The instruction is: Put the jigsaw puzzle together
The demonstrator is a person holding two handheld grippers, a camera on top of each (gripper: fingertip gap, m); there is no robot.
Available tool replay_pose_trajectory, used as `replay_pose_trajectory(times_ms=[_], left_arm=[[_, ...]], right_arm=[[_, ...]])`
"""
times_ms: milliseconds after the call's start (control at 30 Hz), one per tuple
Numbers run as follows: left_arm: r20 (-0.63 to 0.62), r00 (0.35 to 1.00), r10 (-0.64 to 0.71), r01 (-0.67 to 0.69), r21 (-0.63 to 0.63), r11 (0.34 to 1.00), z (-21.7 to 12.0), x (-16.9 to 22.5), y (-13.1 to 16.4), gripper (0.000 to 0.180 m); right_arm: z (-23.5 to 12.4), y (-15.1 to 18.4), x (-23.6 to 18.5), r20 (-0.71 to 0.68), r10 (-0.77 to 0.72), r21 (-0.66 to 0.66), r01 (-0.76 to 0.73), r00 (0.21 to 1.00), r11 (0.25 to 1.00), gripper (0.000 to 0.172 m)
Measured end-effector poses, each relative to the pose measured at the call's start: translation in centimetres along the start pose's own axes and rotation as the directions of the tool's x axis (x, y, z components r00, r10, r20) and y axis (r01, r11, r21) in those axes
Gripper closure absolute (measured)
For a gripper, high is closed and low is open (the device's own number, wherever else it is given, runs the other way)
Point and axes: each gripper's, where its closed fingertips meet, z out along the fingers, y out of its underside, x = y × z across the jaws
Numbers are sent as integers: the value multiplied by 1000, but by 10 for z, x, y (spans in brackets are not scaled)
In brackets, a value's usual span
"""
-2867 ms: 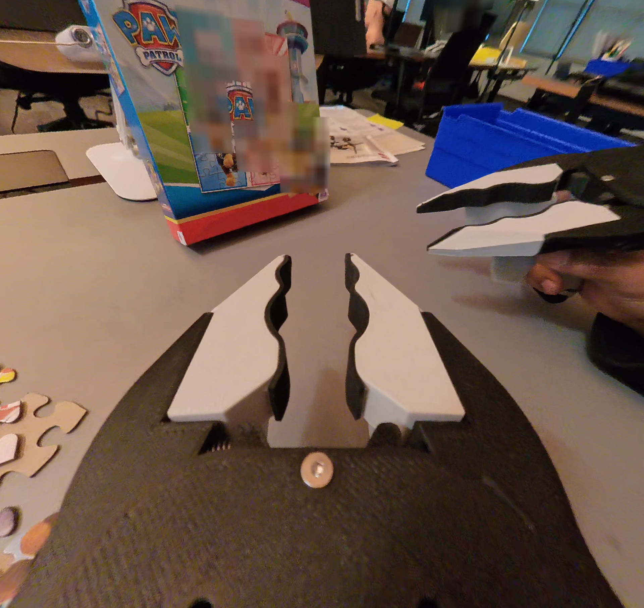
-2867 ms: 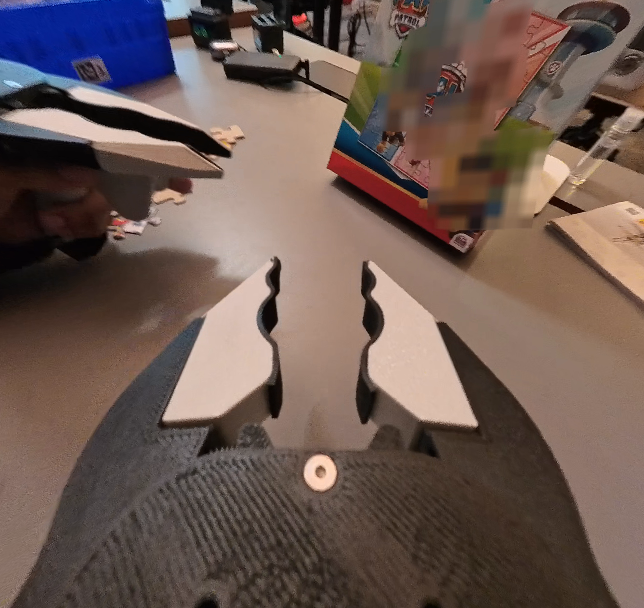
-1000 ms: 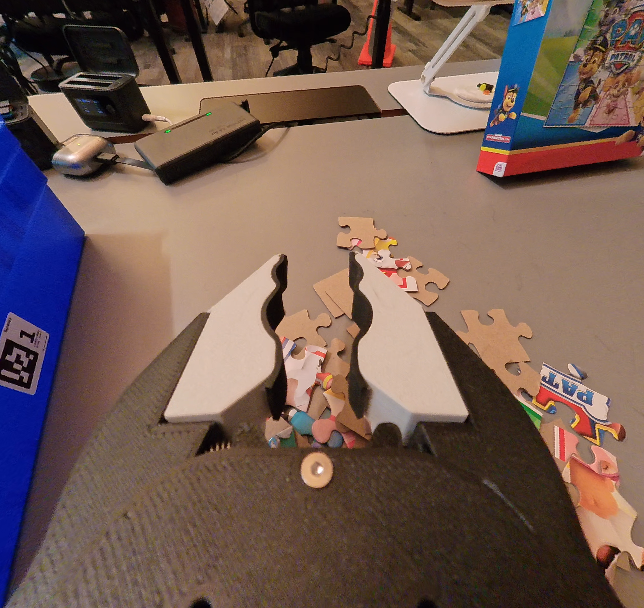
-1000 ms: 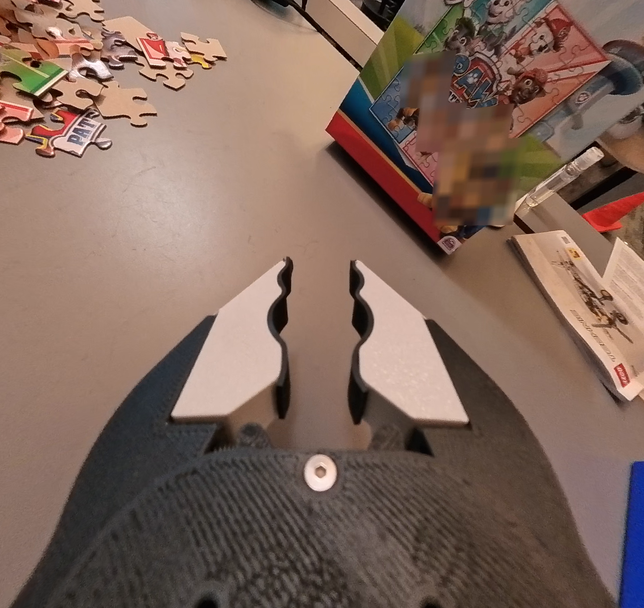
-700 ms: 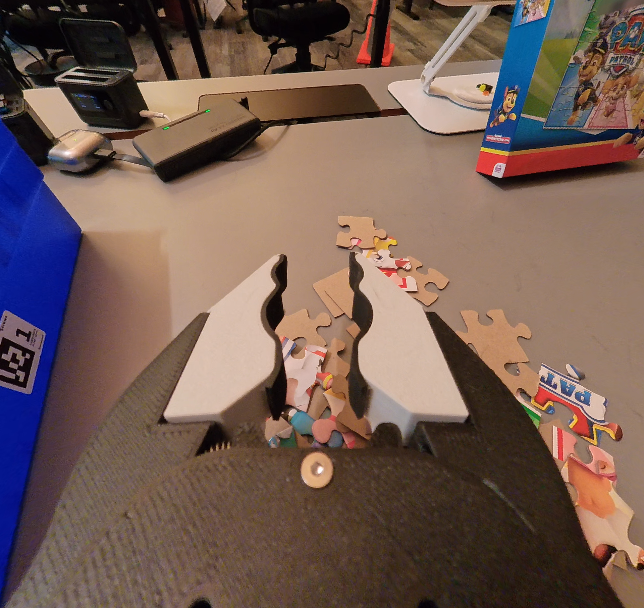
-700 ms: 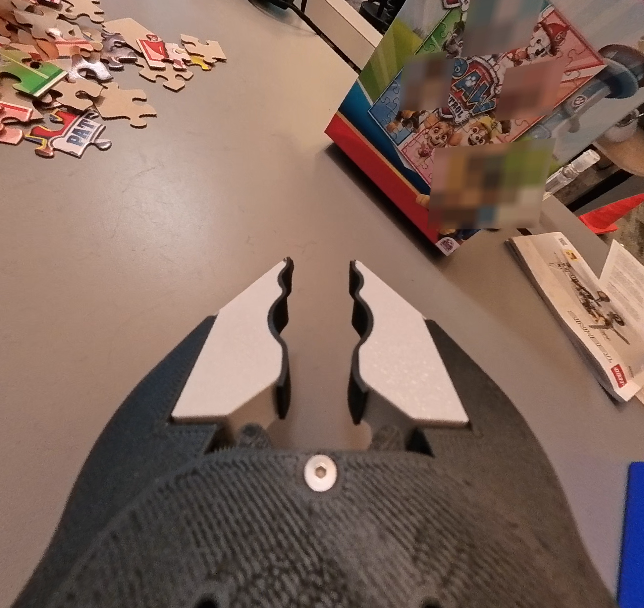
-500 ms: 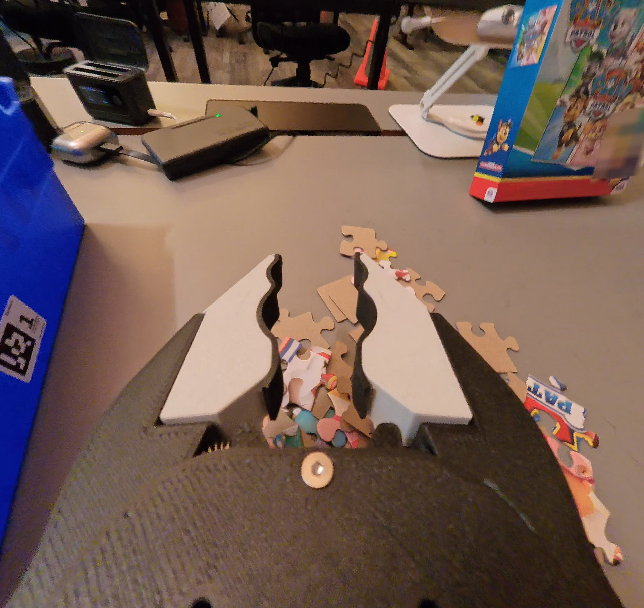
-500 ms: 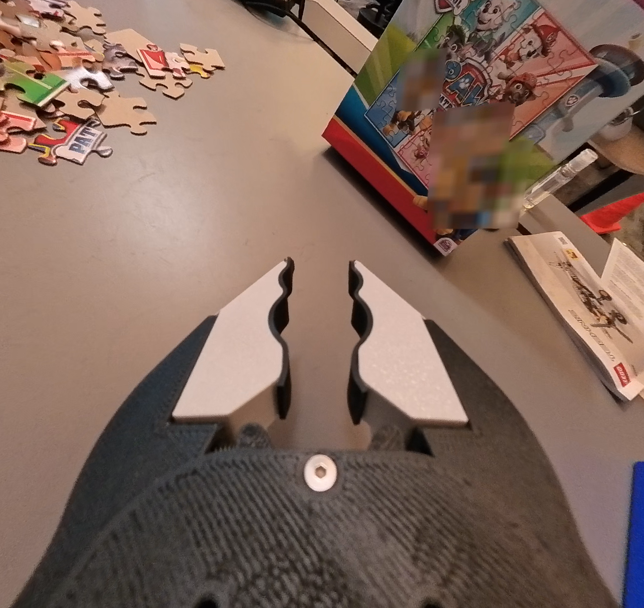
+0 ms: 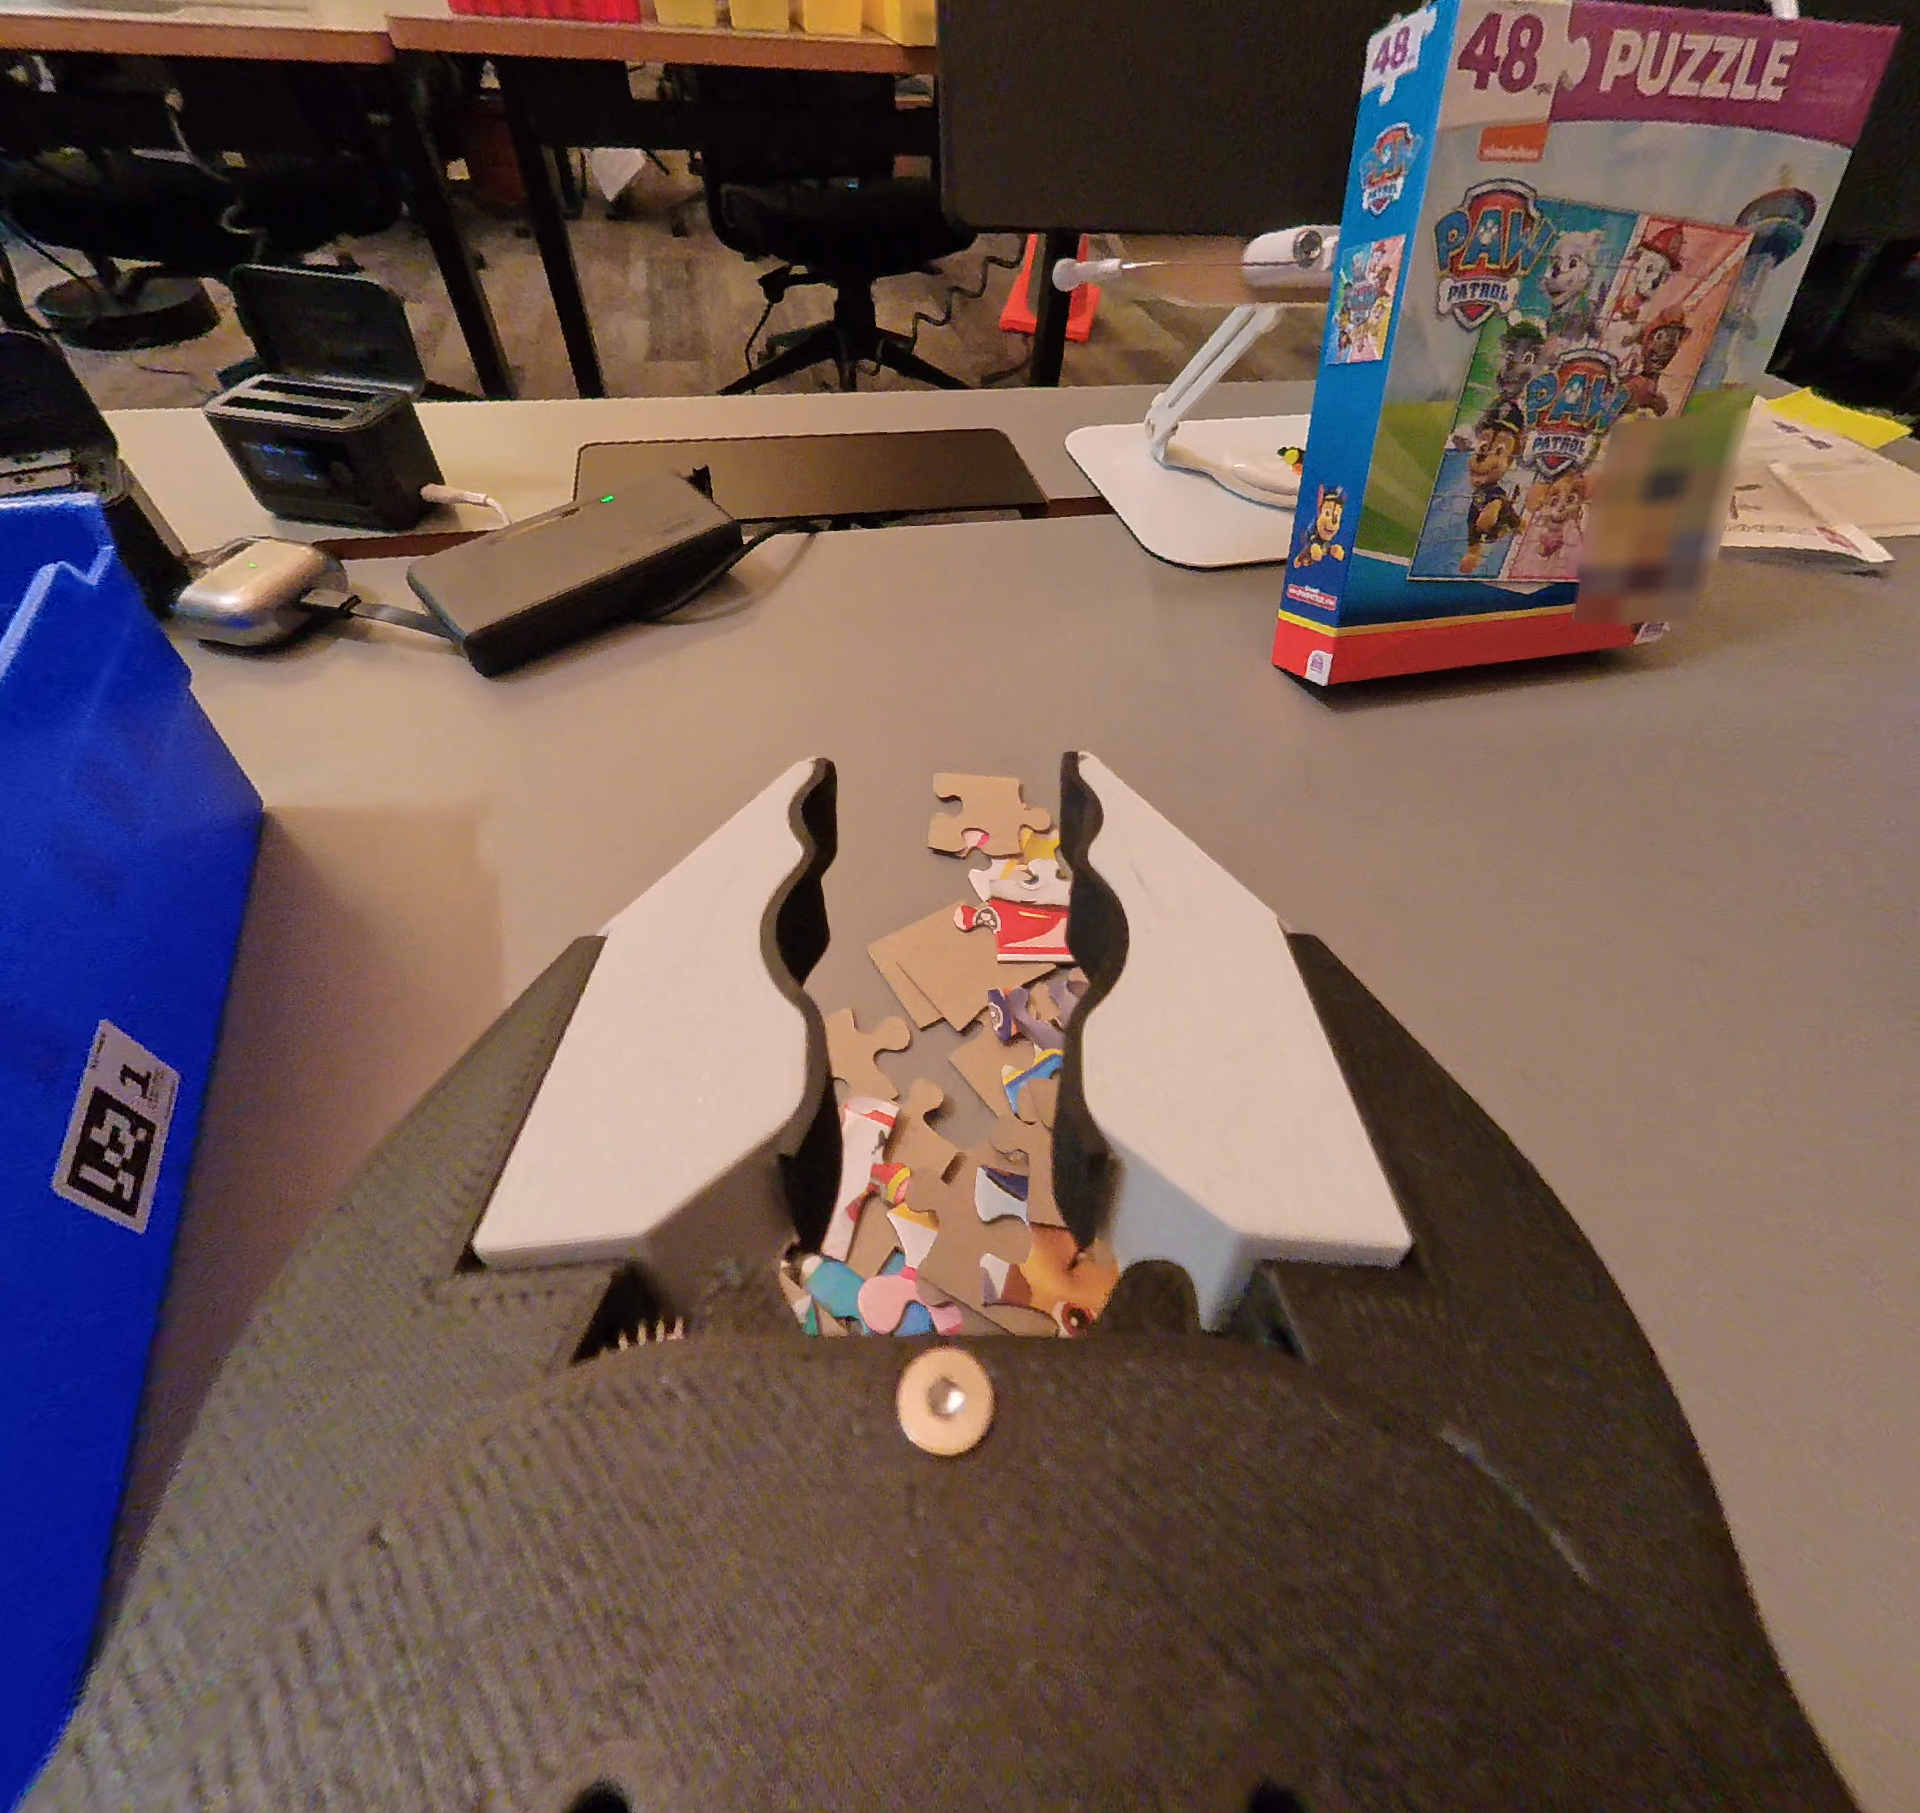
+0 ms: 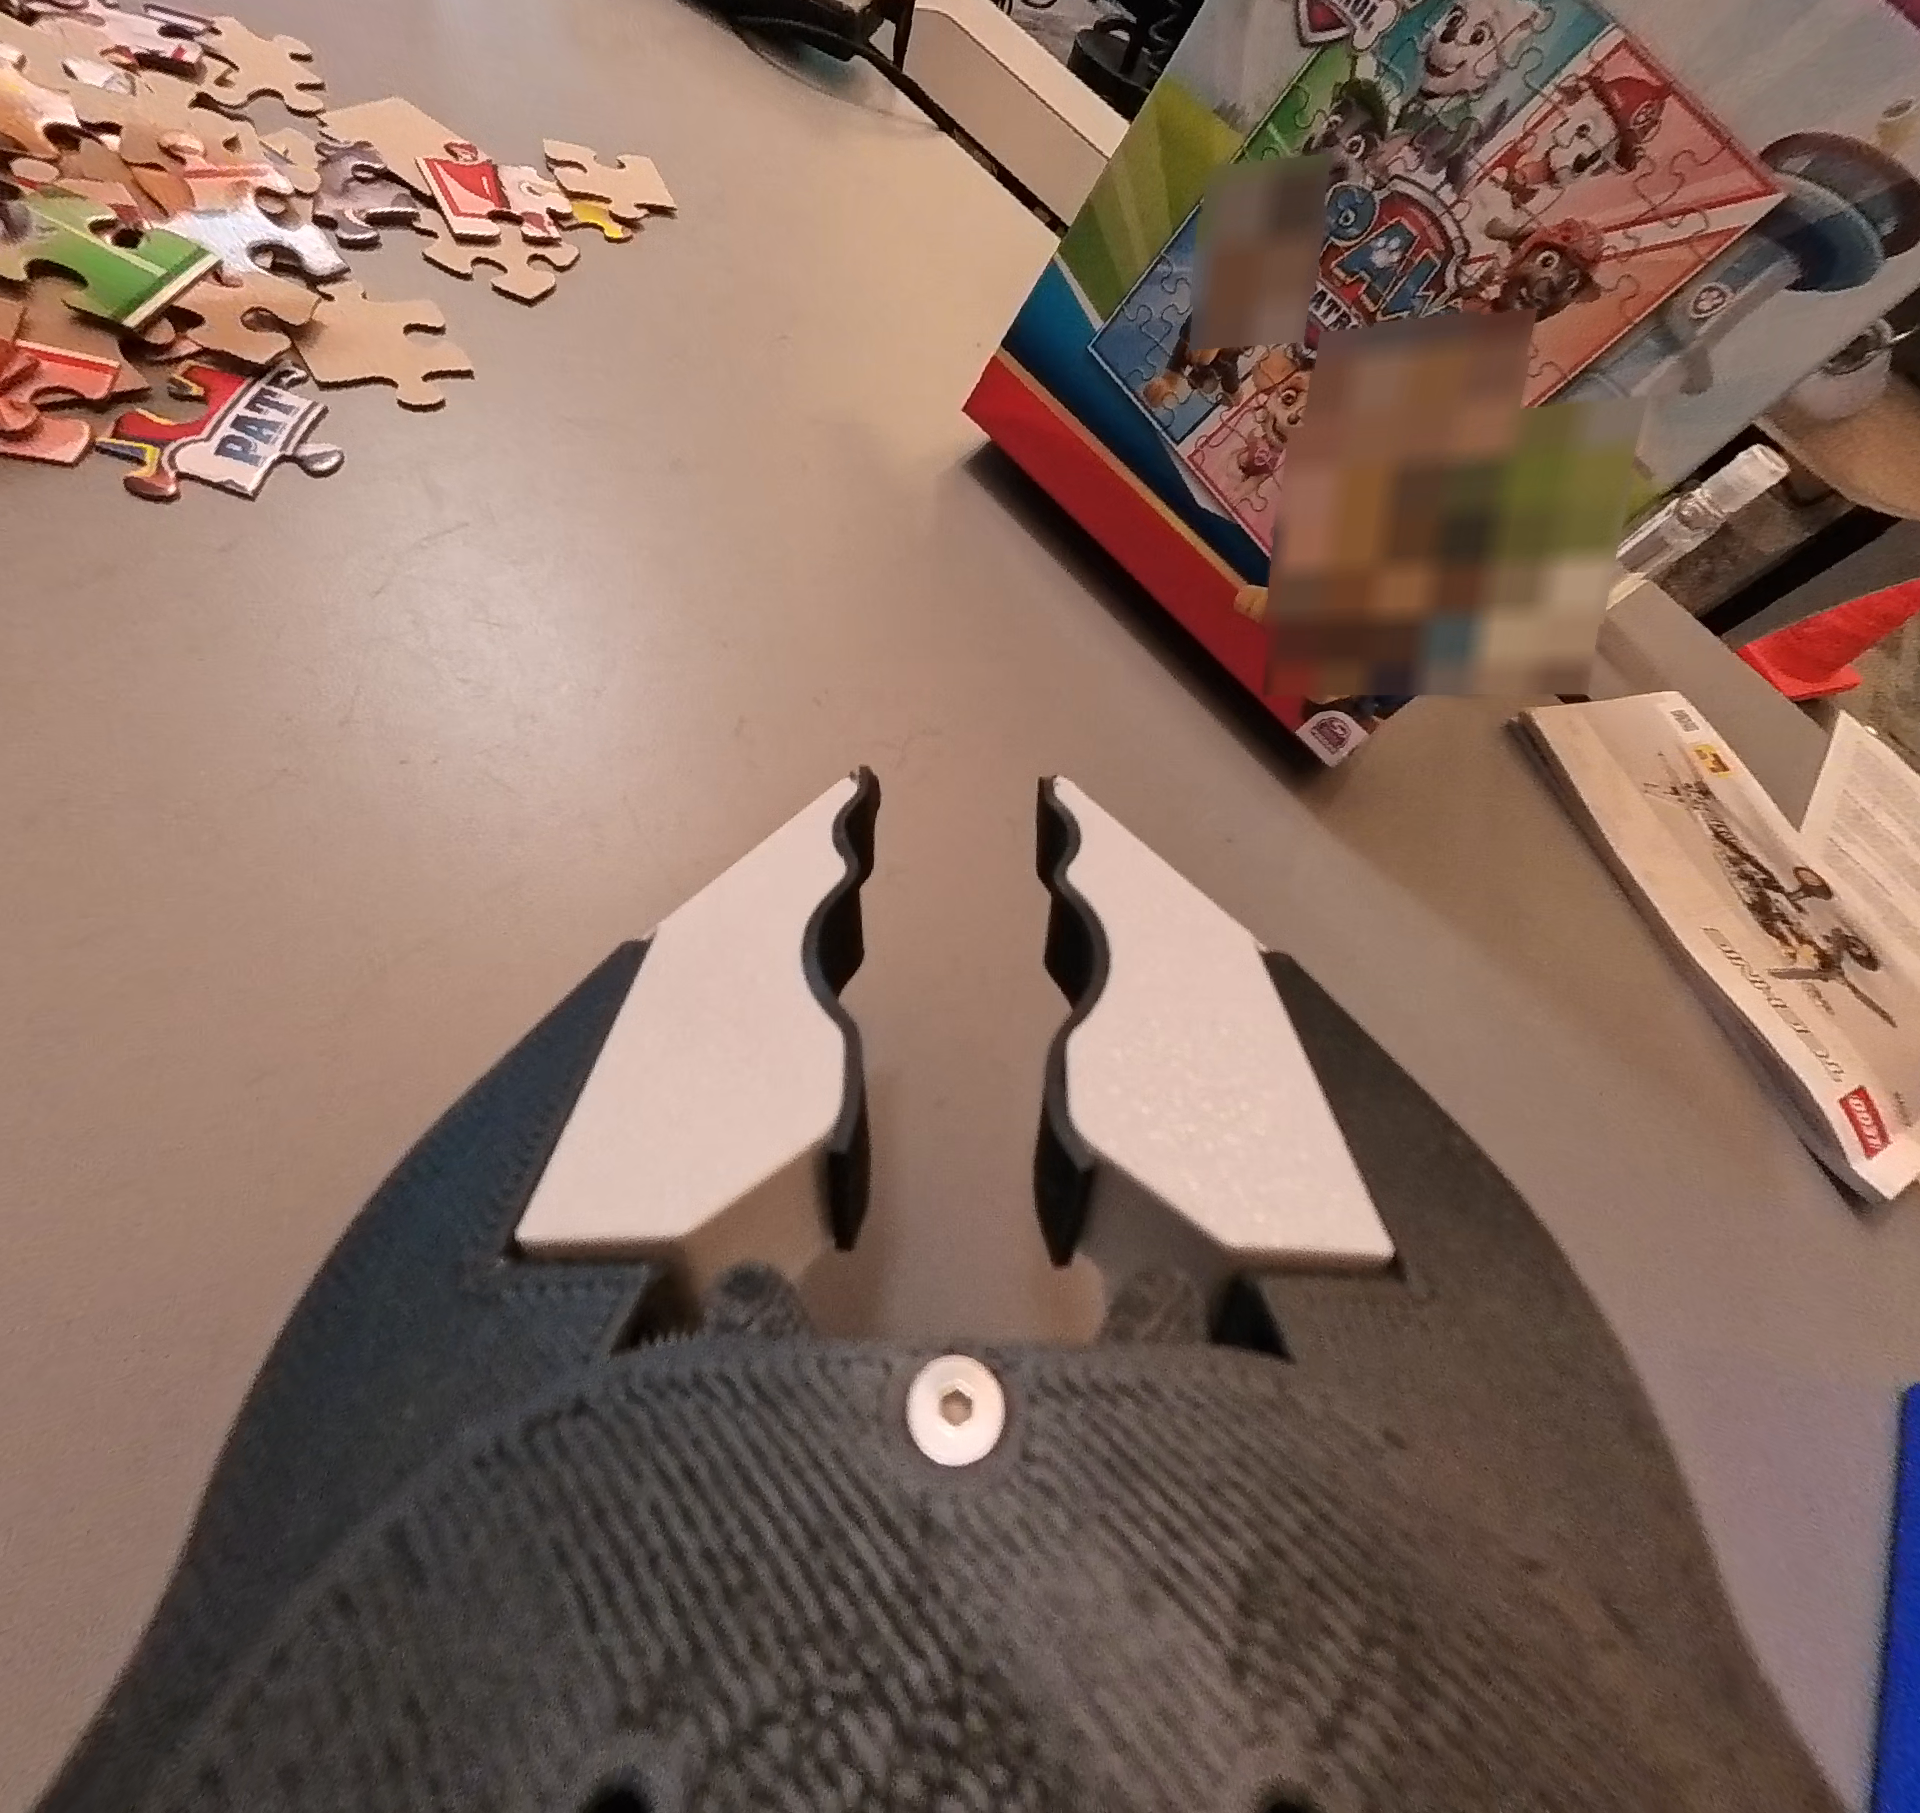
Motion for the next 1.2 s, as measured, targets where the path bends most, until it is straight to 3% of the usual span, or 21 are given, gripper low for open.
replay_pose_trajectory(times_ms=[933,1200], left_arm=[[21,1000,-18,20,-93,995,14,-2,24,134],[30,999,-29,34,-175,984,18,-2,38,132]], right_arm=[[1,1,-2,6,-10,-7,10,1000,1000,142],[2,1,-5,12,-18,-11,18,1000,1000,142]])
